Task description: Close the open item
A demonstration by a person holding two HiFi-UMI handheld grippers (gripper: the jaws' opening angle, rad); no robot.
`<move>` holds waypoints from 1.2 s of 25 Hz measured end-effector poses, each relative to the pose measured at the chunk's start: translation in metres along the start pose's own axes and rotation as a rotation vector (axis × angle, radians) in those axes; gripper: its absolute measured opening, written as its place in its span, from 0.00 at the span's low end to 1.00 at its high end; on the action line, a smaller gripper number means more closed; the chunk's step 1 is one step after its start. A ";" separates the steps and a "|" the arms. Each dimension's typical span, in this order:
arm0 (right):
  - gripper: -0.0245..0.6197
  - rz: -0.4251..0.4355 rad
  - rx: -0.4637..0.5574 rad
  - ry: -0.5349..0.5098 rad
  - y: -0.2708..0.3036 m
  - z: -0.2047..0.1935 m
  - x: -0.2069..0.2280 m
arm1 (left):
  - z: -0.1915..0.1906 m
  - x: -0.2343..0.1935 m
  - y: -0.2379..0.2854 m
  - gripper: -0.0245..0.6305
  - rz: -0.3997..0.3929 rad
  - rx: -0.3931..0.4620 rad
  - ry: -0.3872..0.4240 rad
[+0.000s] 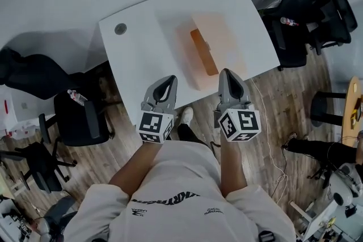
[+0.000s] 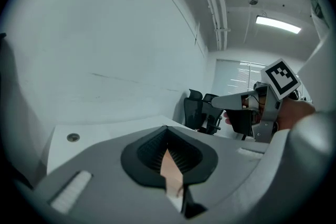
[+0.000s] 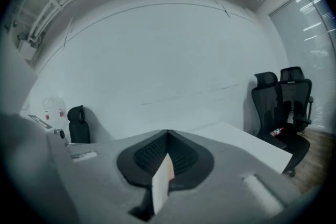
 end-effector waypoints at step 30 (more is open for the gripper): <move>0.04 0.053 -0.434 -0.084 0.114 -0.100 0.114 | -0.124 -0.030 0.115 0.04 0.114 -0.256 -0.105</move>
Point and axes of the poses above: the fingertips, and each gripper's own axes: y forward along the fingers, x to its right, z out of its top, the point moved 1 cm from there along -y, backward along the fingers, and after that the axes turned 4 degrees about z, right-handed, at the moved point
